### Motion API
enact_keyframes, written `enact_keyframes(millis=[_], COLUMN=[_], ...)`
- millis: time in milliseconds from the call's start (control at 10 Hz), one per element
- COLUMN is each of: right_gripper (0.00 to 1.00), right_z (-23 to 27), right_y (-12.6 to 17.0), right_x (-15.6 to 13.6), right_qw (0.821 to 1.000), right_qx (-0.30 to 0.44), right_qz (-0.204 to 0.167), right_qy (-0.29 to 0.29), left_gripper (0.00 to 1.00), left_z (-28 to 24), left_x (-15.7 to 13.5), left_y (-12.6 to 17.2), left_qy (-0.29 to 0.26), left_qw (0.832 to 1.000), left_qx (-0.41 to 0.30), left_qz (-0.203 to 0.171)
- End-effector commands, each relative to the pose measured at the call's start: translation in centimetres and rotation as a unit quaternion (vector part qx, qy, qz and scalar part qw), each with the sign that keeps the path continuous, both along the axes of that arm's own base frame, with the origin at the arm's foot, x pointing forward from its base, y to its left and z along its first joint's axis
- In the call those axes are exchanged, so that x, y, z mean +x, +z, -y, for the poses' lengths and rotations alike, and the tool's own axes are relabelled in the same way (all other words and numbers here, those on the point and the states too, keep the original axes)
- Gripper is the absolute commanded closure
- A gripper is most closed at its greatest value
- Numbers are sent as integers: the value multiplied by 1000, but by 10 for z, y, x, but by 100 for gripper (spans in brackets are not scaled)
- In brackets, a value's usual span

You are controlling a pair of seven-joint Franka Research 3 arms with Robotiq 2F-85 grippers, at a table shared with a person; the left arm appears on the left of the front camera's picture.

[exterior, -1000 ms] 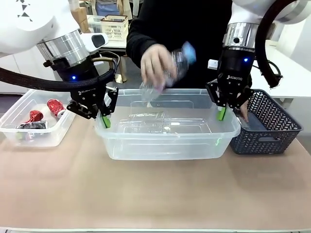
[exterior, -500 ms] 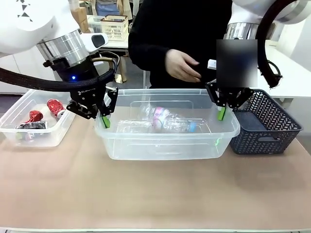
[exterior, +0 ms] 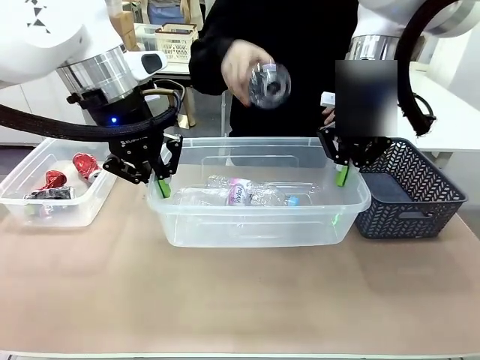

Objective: Sort the waste into each basket.
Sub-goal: Offer the picked Organizing box to the human.

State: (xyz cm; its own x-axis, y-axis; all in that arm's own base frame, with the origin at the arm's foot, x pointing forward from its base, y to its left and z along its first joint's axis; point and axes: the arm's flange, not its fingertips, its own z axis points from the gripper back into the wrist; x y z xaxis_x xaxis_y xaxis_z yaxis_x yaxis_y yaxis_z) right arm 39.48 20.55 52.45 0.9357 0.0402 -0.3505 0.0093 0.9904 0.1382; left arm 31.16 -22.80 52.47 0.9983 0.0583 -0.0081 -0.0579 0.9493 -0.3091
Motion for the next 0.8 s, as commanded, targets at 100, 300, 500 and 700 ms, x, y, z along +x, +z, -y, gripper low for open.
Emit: enact_keyframes(millis=[100, 300, 500, 700], right_gripper=[100, 100, 100, 100], right_z=[5, 5, 5, 5], right_y=[0, 0, 0, 0], right_x=[-3, -3, -3, -3], right_qw=[1000, 1000, 1000, 1000], right_qx=[2, 2, 2, 2], right_qz=[1, 1, 1, 1], right_qy=[-9, -9, -9, -9], left_gripper=[100, 100, 100, 100], left_z=[-10, -10, -10, -10], left_x=[3, 3, 3, 3], left_y=[4, 4, 4, 4], left_qy=[10, 10, 10, 10], left_qw=[1000, 1000, 1000, 1000], left_qx=[6, 6, 6, 6], left_qz=[5, 5, 5, 5])
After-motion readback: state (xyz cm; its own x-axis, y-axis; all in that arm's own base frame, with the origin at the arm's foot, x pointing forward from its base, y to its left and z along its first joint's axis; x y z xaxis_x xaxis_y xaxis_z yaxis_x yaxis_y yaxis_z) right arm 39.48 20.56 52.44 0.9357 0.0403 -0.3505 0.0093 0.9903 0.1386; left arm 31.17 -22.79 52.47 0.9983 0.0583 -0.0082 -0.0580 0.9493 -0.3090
